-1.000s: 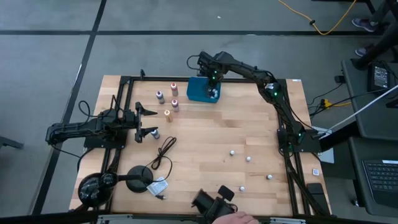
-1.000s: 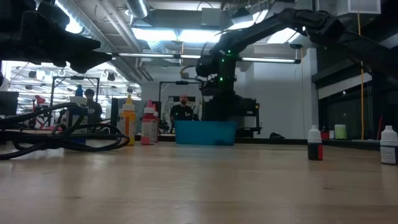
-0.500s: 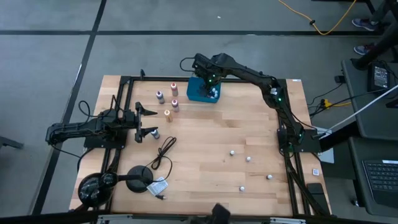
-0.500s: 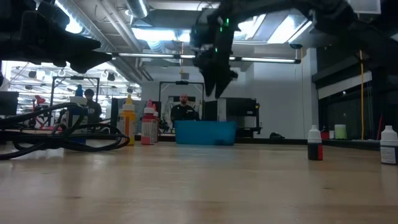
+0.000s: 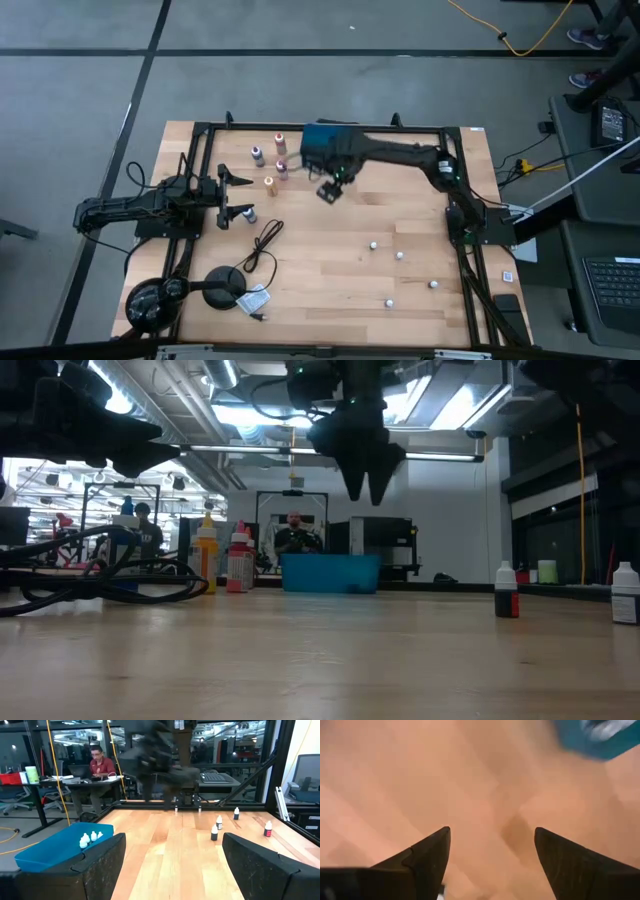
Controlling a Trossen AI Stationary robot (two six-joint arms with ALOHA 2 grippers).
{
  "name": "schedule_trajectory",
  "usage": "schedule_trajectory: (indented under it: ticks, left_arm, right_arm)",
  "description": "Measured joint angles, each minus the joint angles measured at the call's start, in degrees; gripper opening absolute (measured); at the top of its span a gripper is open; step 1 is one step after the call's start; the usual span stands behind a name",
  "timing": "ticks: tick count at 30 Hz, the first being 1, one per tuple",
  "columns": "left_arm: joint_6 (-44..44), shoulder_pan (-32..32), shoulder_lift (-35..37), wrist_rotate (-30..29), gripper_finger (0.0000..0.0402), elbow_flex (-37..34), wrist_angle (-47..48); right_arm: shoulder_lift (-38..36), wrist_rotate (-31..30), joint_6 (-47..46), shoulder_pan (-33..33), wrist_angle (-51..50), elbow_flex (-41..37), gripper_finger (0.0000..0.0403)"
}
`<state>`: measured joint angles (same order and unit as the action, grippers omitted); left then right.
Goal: Pick & Place food coloring
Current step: Put the small red food coloring bottle into the blue container
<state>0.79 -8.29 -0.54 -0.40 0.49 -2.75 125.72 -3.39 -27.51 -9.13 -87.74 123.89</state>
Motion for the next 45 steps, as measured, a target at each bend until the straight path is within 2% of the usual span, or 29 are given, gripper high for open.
schedule_trajectory:
  ticks: [8, 19, 30, 40, 45]
  left_arm:
    - [0.0, 0.0, 0.0, 0.0, 0.0329, 0.0, 0.0]
    - [0.0, 0.0, 0.0, 0.0, 0.0328, 0.0, 0.0]
    - [0.0, 0.0, 0.0, 0.0, 0.0327, 0.0, 0.0]
    - [0.0, 0.0, 0.0, 0.0, 0.0327, 0.0, 0.0]
    - [0.0, 0.0, 0.0, 0.0, 0.0329, 0.0, 0.0]
  right_arm:
    - [-12.4, 0.0, -6.5, 8.3, 16.3, -23.6, 0.0287]
    - [-25.5, 0.0, -20.3, 18.4, 22.8, -45.6, 0.0287]
    - [-26.7, 1.7, -25.5, 25.3, 34.5, -54.6, 0.0287]
    - [-26.7, -0.2, -26.1, 25.6, 43.6, -62.7, 0.0287]
    - [-26.6, -0.2, -26.0, 25.6, 44.2, -64.0, 0.0287]
